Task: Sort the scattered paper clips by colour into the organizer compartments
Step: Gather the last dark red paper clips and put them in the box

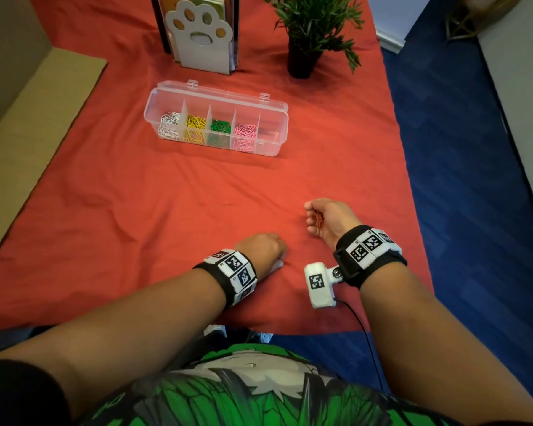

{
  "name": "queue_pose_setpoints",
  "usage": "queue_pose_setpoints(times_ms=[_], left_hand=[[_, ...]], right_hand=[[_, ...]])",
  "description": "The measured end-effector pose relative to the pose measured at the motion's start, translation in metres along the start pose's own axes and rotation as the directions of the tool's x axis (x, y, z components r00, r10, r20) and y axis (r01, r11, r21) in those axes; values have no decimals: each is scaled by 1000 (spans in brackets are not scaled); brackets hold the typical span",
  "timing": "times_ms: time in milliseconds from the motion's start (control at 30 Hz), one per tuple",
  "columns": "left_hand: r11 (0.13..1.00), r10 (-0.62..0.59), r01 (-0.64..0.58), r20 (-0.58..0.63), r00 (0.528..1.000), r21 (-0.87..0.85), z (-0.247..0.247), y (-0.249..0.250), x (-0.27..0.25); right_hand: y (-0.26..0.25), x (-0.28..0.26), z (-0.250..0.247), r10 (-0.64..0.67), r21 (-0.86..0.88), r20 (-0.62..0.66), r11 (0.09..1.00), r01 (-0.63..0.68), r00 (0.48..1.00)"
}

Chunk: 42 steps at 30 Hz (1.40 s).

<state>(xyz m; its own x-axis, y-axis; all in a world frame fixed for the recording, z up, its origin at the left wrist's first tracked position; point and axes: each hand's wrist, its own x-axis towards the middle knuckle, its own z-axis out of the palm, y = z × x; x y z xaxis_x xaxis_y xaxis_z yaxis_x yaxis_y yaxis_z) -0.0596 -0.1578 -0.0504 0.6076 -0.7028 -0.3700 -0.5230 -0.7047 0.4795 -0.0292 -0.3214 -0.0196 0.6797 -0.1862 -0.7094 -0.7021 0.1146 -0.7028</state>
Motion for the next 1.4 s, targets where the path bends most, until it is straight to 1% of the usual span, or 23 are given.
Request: queue_pose_setpoints(times_ms=[67, 133, 167, 200, 233, 267, 300, 333, 367, 433, 500, 600, 667, 733, 867, 1000, 1100, 1133, 1200, 1233, 1267, 1300, 1400], left_hand=[[997, -37, 35, -32, 999, -65, 1, -5, -4], [944, -180, 156, -59, 982, -291, -6, -10, -11], [835, -283, 234, -23, 959, -498, -12, -14, -15], [631, -358, 284, 54, 932, -722, -20, -19, -20], [366, -384, 277, 127, 915, -888, -28, -25, -25], [100, -371, 239, 187, 910, -966, -39, -32, -32], [-111, -337, 190, 217, 916, -976, -49, -41, -40], [-243, -312, 142, 216, 925, -960, -58, -51, -48], [-328, -306, 92, 198, 931, -940, -65, -60, -54], [-406, -380, 22, 191, 905, -914, -76, -77, -63], [-416, -506, -6, 226, 832, -909, -81, -92, -69], [-332, -652, 9, 236, 721, -943, -83, -109, -74], [-277, -700, 19, 216, 680, -961, -82, -120, -78], [-234, -718, 23, 189, 670, -972, -84, -127, -80], [-185, -727, 29, 157, 668, -982, -94, -134, -78], [-298, -668, 14, 219, 711, -954, -120, -135, -69], [-320, -618, 9, 216, 756, -948, -139, -133, -62], [-326, -601, 3, 210, 771, -945, -144, -132, -58], [-340, -573, 6, 212, 792, -941, -152, -131, -52], [-338, -561, 12, 212, 800, -941, -156, -130, -49], [-330, -549, 17, 207, 809, -944, -159, -130, -45], [-320, -536, 21, 199, 820, -947, -164, -128, -41], [-279, -496, 33, 174, 851, -960, -176, -119, -28]], right_hand=[[-2, 0, -1, -23, 9, -15, 1000, 24, 1000], [-4, 0, -2, -36, 51, -9, 998, 37, 999], [-4, 0, -2, -38, 80, 1, 996, 37, 999], [-5, 0, -1, -41, 114, 14, 993, 39, 999], [-6, 0, 0, -45, 150, 28, 988, 40, 999], [-8, 0, 3, -47, 189, 45, 981, 38, 998], [-10, 1, 5, -42, 225, 64, 974, 26, 997], [-12, 0, 9, -29, 259, 88, 966, 5, 996], [-14, 0, 13, -8, 285, 114, 958, -25, 993], [-18, -1, 24, 23, 301, 164, 951, -73, 986], [-21, -2, 38, 15, 279, 186, 958, -68, 983], [-22, -4, 65, -28, 199, 180, 980, -8, 983], [-21, -5, 80, -40, 132, 163, 991, 18, 986], [-21, -4, 93, -42, 99, 146, 995, 27, 988], [-32, 1, 105, -71, 136, 125, 989, 54, 990], [-74, 10, 100, -225, 188, 41, 959, 214, 973], [-107, 29, 99, -294, 98, -108, 947, 305, 950], [-117, 34, 102, -313, 70, -125, 944, 323, 942], [-130, 46, 104, -350, -88, -105, 936, 341, 931], [-136, 44, 104, -313, -174, -89, 940, 295, 946], [-139, 44, 103, -304, -357, -92, 899, 254, 948], [-144, 44, 100, -343, -530, -98, 813, 243, 934], [-137, 50, 91, -463, -621, -228, 747, 238, 857]])
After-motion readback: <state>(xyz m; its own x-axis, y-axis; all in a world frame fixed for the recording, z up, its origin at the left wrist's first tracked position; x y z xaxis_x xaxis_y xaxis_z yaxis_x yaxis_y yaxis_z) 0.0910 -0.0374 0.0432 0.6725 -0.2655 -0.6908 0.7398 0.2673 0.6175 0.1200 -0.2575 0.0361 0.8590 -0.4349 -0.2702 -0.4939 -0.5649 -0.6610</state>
